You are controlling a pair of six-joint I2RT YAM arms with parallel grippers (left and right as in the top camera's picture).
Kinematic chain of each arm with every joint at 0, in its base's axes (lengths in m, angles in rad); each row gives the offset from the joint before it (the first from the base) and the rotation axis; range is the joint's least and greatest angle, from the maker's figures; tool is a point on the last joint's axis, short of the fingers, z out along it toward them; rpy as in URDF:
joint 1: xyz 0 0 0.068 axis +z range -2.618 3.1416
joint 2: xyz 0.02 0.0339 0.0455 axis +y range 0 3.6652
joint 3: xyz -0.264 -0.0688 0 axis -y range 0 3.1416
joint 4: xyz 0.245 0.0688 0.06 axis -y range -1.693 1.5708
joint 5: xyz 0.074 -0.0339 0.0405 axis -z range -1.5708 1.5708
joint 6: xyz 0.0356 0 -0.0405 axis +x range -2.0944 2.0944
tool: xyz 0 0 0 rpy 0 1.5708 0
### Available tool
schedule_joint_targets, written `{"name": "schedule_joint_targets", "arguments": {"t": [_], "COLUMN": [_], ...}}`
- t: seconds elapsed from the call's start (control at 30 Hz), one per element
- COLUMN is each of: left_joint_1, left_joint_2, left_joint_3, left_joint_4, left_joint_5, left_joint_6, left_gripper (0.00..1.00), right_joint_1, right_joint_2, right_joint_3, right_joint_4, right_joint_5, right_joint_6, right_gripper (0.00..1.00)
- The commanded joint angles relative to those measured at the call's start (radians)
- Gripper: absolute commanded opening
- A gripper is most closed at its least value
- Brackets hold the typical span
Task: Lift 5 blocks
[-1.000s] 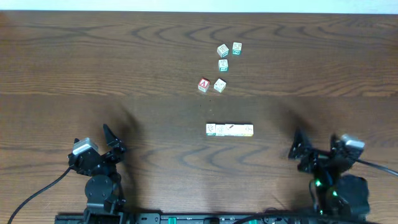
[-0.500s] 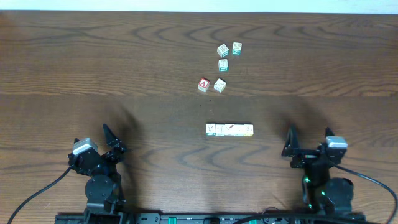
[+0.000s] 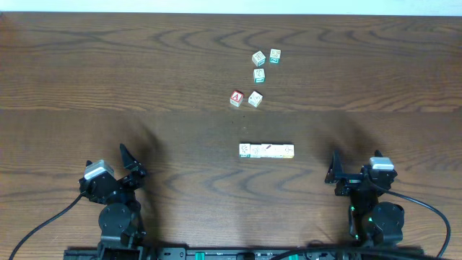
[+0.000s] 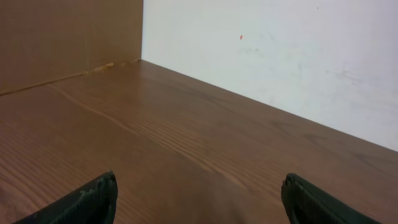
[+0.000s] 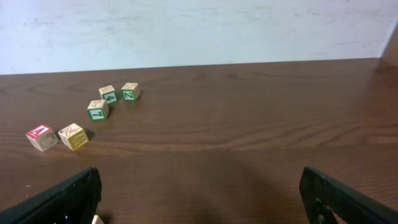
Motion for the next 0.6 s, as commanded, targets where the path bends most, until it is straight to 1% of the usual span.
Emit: {"name": "schedule_joint_targets", "arguments": {"t": [0.0, 0.17, 0.27, 0.57], "left_joint_1": [0.004, 0.004, -0.026, -0.019], "left_joint_2": [-0.004, -0.004, -0.003, -0.006], "left_joint_3": [-0.031, -0.031, -0.031, -0.031], "left_joint_4": [-0.014, -0.015, -0.012, -0.012], "left_joint_5": [0.000, 0.000, 0.001, 0.000], "left_joint_6": [0.021, 0.021, 0.020, 0.020], "left_gripper": [0.85, 0.85, 0.85, 0.85], "right_joint_1": [-0.005, -0.005, -0.005, -0.005], "right_joint_2": [-0.007, -0.007, -0.007, -0.007], "right_joint_3": [-0.004, -0.004, -0.004, -0.004], "right_joint_4": [0.002, 0.002, 0.002, 0.002], "right_joint_5": [-0.004, -0.004, -0.004, -0.004], "right_joint_6": [-0.020, -0.020, -0.020, -0.020], "right_gripper": [0.99, 0.99, 0.99, 0.99]}}
